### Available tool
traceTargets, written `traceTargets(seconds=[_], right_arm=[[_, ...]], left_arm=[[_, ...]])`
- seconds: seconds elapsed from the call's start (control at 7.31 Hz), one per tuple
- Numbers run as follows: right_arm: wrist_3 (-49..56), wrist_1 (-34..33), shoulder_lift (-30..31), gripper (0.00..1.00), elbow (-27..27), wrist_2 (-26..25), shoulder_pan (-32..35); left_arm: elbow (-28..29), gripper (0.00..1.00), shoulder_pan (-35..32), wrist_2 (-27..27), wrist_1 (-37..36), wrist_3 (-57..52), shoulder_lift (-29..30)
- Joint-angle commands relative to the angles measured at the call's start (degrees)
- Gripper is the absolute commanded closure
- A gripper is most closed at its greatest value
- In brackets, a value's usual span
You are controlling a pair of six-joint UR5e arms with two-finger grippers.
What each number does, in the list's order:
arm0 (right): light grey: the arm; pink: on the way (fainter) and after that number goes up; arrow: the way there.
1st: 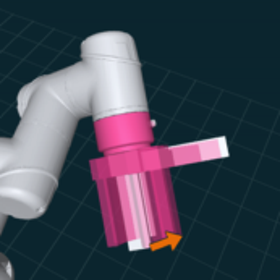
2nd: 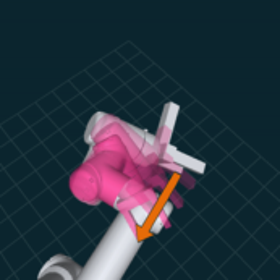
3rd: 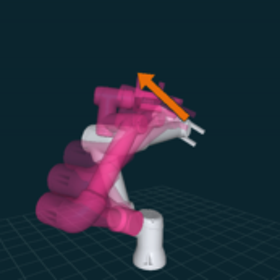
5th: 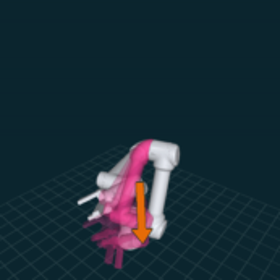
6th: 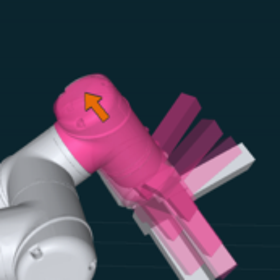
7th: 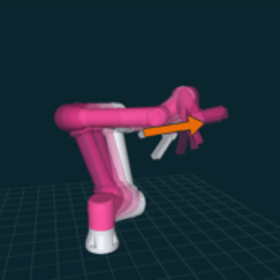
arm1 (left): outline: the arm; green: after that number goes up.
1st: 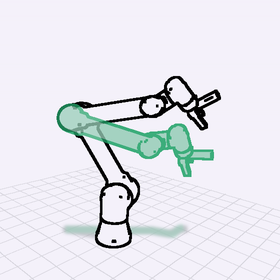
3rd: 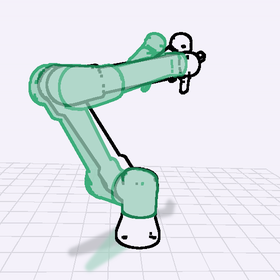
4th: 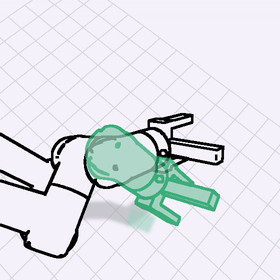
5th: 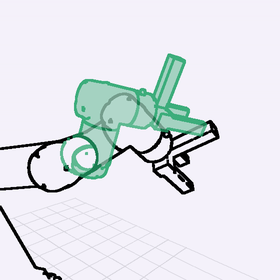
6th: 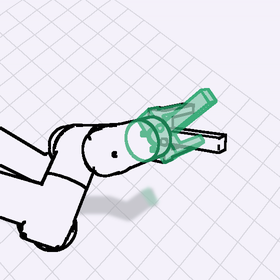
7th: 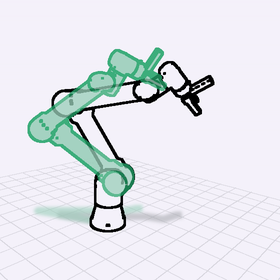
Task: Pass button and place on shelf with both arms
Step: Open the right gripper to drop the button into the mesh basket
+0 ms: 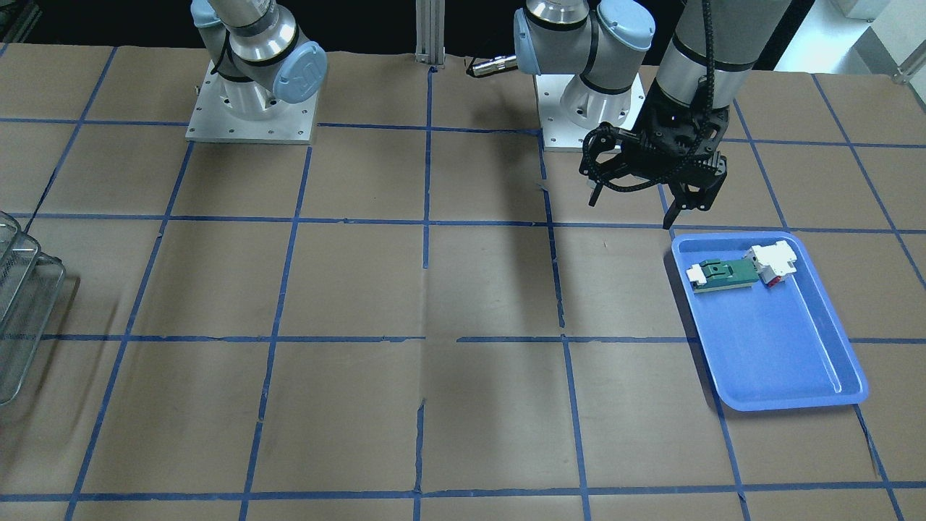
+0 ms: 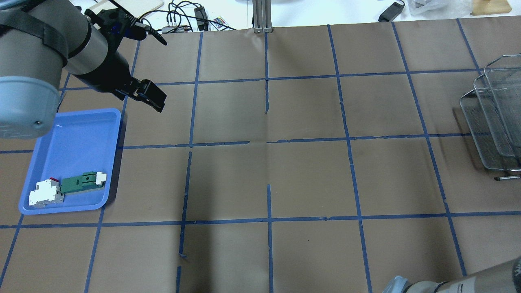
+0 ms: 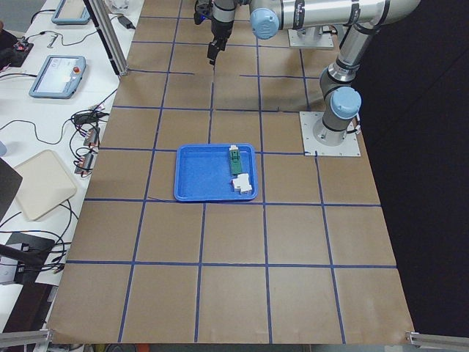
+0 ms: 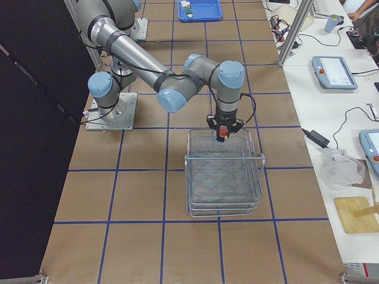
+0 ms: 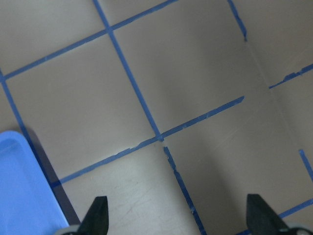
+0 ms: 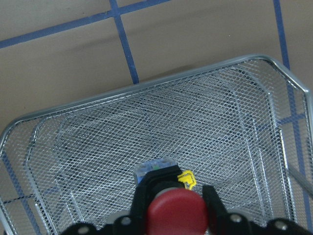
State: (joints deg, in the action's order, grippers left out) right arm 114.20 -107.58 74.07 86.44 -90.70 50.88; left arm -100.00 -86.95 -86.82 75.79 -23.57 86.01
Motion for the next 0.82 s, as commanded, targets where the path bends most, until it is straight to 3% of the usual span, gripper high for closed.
traceTargets(seconds=[0.0,0.14,0.27,0.41,0.68], right_arm=[[0.14,-0.43,-0.68,0.93,0.3,-0.17,-0.08],[-0.03,-0.35,-1.03,0.57,0.31,-0.35,-0.08],[-0.56,-0.17,-1.03,0.38,0.31,-0.35,-0.08],[-0.39,0.35,-0.94,0.11,0.31,0.08,-0.08],[-1.52,0.88,1.16,0.1,-0.22,0.09,0.01]], left_arm=[[-2.11,0.0,0.56,0.07,-0.55,0.19,-0.94],[-3.26,0.0,0.73,-0.02,-1.08,0.01,-1.2],[-3.35,0.0,1.17,-3.59,-0.74,0.27,-1.9],[-3.18,0.0,1.35,-5.62,-0.3,0.54,-2.16],[-1.96,0.0,1.44,-4.77,-0.29,8.5,-1.73]])
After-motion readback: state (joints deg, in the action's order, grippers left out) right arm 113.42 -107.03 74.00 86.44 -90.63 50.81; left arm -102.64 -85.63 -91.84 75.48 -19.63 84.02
